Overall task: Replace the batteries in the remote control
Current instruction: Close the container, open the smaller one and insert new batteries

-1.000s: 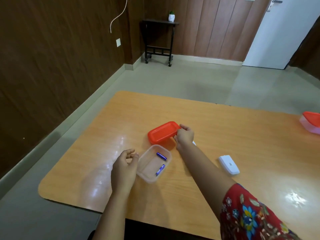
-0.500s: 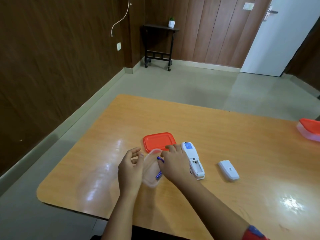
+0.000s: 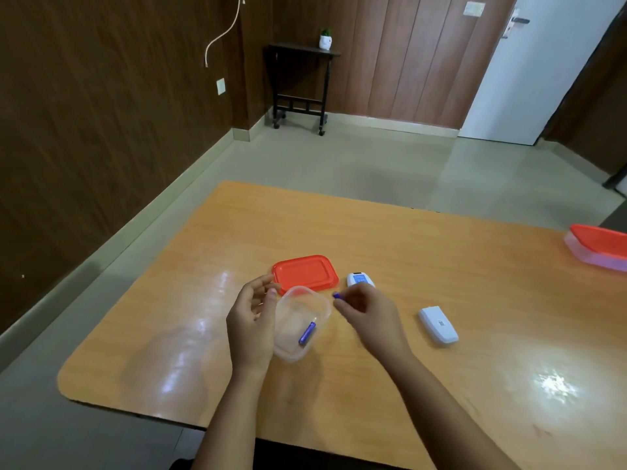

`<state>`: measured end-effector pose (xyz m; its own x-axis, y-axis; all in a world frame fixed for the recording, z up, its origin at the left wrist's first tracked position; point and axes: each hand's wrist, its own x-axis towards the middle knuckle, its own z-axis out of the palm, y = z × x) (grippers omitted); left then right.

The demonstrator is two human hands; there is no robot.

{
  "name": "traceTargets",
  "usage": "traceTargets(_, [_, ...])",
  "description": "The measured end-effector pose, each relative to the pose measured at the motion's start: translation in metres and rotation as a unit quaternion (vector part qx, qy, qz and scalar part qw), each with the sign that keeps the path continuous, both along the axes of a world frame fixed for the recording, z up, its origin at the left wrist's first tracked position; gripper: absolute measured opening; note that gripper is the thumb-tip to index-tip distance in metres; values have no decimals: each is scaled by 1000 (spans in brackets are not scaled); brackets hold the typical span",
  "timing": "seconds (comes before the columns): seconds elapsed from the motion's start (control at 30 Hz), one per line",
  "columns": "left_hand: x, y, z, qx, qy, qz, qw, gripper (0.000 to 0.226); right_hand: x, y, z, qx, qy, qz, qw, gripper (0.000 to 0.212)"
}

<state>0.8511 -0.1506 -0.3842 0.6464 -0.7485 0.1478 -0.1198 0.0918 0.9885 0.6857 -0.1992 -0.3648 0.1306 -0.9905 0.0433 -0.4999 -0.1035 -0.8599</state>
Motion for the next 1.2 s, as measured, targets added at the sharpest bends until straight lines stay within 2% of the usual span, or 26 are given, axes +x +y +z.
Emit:
traceTargets(0.07, [-8, 1, 2, -10, 14, -24, 1000, 22, -29, 8, 2, 60, -93, -38, 993, 12])
traceTargets(0.13, [-18, 2, 5, -24, 29, -49, 998, 22, -52, 11, -4, 67, -88, -79, 991, 11])
traceTargets(0.27, [-40, 4, 13, -50, 46, -108, 992, 21, -68, 2, -26, 25, 150, -98, 983, 18])
traceTargets(0.33, [-51, 4, 15, -58, 58, -141, 987, 21, -66, -2, -35, 34, 246, -78, 965, 41])
traceTargets(0.4, [-61, 4, 14, -57, 56, -166, 983, 23, -61, -3, -40, 36, 300, -67, 951, 50])
traceTargets(0.47, [-69, 2, 10, -40, 45, -187, 981, 24, -60, -4, -40, 25, 310, -74, 948, 45])
traceTargets(0.53, [-75, -2, 5, -14, 56, -215, 975, 25, -62, -7, -39, 35, 263, -92, 960, 39])
traceTargets(0.67, [-85, -9, -1, 55, 103, -265, 957, 31, -70, -6, -25, 99, 66, -133, 984, 45])
traceTargets(0.77, [-92, -10, -4, 82, 137, -270, 949, 35, -76, 9, -3, 117, -50, -118, 985, 28])
traceTargets(0.83, [-95, -10, -4, 104, 187, -285, 934, 35, -77, 27, 10, 101, -63, -81, 990, 17])
traceTargets(0.9, [-98, -9, 0, 117, 254, -310, 909, 37, -76, 46, 16, 69, -21, -43, 996, 23])
traceTargets(1.0, [-98, -6, -1, 116, 286, -329, 892, 43, -78, 56, 15, 66, 16, -5, 998, 31])
traceTargets(1.03, [-97, -6, -2, 115, 295, -330, 889, 45, -80, 56, 16, 100, -14, 12, 995, 25])
traceTargets(1.1, [-94, -6, -3, 110, 320, -321, 885, 50, -85, 55, 19, 186, -130, 23, 974, 14])
traceTargets(1.13, [-92, -7, -4, 101, 345, -317, 878, 51, -88, 54, 19, 205, -185, 8, 961, 20])
traceTargets(1.2, [-88, -9, -3, 80, 412, -319, 850, 48, -97, 50, 15, 192, -218, -31, 957, 31])
